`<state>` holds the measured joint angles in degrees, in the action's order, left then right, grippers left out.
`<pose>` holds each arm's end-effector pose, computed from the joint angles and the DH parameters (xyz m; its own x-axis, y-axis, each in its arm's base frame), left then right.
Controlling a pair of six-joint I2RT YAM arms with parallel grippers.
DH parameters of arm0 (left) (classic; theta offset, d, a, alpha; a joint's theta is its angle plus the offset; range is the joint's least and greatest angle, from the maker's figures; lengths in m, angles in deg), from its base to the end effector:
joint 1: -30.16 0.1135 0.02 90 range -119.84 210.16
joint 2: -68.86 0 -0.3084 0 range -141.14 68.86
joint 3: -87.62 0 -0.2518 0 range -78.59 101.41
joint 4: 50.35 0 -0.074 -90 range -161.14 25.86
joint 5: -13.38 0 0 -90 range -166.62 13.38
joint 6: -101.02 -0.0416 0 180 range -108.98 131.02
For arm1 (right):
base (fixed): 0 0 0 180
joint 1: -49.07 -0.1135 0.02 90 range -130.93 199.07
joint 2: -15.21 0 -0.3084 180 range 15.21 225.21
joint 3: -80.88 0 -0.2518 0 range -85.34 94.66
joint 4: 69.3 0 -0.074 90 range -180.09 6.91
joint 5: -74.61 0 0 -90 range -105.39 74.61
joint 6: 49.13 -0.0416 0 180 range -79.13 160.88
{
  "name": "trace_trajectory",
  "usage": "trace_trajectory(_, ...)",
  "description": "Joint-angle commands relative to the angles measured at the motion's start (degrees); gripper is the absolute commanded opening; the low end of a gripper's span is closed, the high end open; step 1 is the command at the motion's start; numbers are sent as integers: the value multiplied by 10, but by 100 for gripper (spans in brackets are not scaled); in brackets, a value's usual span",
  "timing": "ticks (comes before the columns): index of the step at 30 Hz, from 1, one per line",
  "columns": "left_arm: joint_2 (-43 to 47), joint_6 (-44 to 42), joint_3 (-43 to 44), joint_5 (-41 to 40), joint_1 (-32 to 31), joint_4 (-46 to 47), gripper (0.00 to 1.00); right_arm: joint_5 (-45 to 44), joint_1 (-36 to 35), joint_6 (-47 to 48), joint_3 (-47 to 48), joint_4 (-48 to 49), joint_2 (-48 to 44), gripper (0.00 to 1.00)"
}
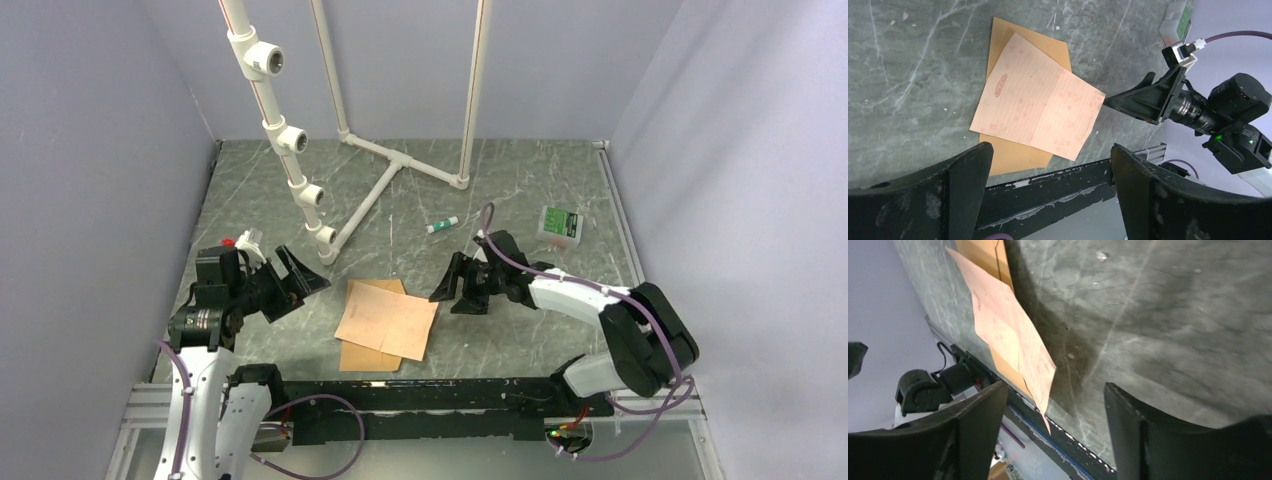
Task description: Place the letter into the envelope and seal it
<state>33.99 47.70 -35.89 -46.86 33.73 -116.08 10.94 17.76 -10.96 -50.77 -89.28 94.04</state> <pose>0.0813 -0.0156 0.3059 -0.7373 -0.5656 -0.3695 -0.1731 0.6868 -0.7060 0.2024 0.1447 0.2025 -0.9630 0.2390 -0.1245 0.0811 0.6976 0.7119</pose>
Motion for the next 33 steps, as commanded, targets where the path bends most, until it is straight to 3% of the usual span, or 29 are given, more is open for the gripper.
trace_trajectory(1, -9, -3, 5, 10, 2, 40, 93, 40, -13, 4, 8, 112, 39, 68)
trace_trajectory(5, -24, 3, 4, 12, 2, 56, 93, 45, -18, 10, 23, 134, 92, 54)
trace_trajectory(9, -28, 4, 0, 26, 2, 78, 93, 42, -24, 23, 21, 183, 83, 46)
trace_trajectory(11, -28, -5, 11, 33, 2, 79, 93, 51, -24, 41, 42, 165, 81, 31)
trace_trajectory(13, -23, -24, 26, 40, 2, 75, 93, 59, -24, 52, 48, 161, 65, 4)
trace_trajectory(14, -21, -33, 34, 46, 2, 73, 93, 58, -24, 61, 55, 151, 54, 0)
trace_trajectory(20, 11, -63, 87, 110, 2, 111, 93, 19, -24, 170, 158, -33, -12, 0)
trace_trajectory(25, 21, -73, 138, 164, 2, 196, 93, -2, -23, 276, 241, -152, -64, 0)
trace_trajectory(28, 15, -34, 147, 194, 2, 282, 93, 17, -23, 338, 290, -198, -82, 0)
trace_trajectory(33, -3, 123, 114, 226, 2, 521, 93, 45, -23, 423, 367, -291, -93, 0)
